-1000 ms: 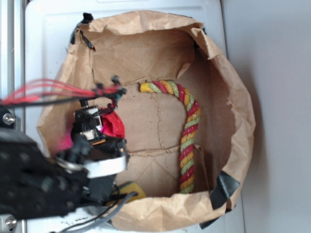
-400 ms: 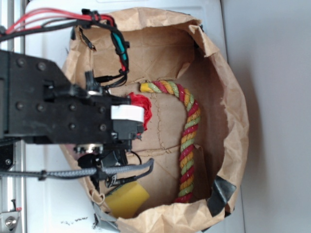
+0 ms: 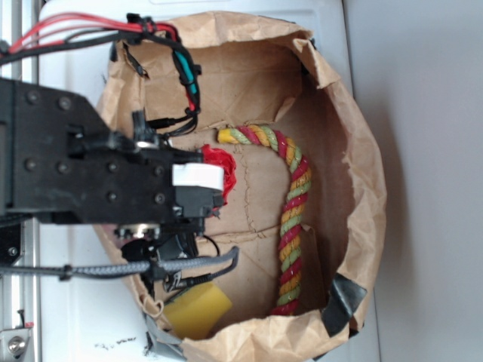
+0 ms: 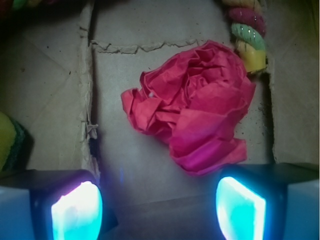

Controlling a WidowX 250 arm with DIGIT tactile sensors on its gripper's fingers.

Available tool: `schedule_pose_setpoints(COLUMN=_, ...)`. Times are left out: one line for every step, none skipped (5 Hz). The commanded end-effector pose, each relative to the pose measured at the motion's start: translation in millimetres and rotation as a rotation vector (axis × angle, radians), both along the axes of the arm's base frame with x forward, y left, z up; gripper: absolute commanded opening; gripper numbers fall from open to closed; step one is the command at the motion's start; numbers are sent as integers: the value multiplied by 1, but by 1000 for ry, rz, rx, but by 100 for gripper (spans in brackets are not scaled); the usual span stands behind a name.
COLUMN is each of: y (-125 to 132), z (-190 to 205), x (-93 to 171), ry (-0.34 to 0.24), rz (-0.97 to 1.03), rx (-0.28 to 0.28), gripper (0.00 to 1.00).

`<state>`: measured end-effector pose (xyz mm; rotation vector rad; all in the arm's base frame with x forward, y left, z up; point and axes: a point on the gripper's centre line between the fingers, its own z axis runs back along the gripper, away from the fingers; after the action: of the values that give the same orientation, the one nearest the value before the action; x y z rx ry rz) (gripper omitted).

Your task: Grab the red paper.

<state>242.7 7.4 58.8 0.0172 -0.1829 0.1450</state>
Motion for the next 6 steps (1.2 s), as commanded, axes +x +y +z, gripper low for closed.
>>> schedule_pose_setpoints(y=46, z=-2, x=35, ry=-44, rz=93, rx=65, gripper=100)
schedule_pose_setpoints(y=53, z=0, x=44, ry=-56, rz=93, rx=65, gripper=100)
schedule_pose_setpoints(y=50, z=-1, x=42, ry=-57, rz=81, rx=78, gripper=100)
schedule_pose_setpoints(y=49, z=-3, x=41, ry=-53, rz=79, rx=87, gripper=100)
schedule_pose_setpoints(y=46, z=-7, x=43, ry=-38, rz=73, rx=93, gripper=100)
schedule_pose_setpoints(y=44, z=-10, x=42, ry=-30, rz=90, rx=89, gripper=0)
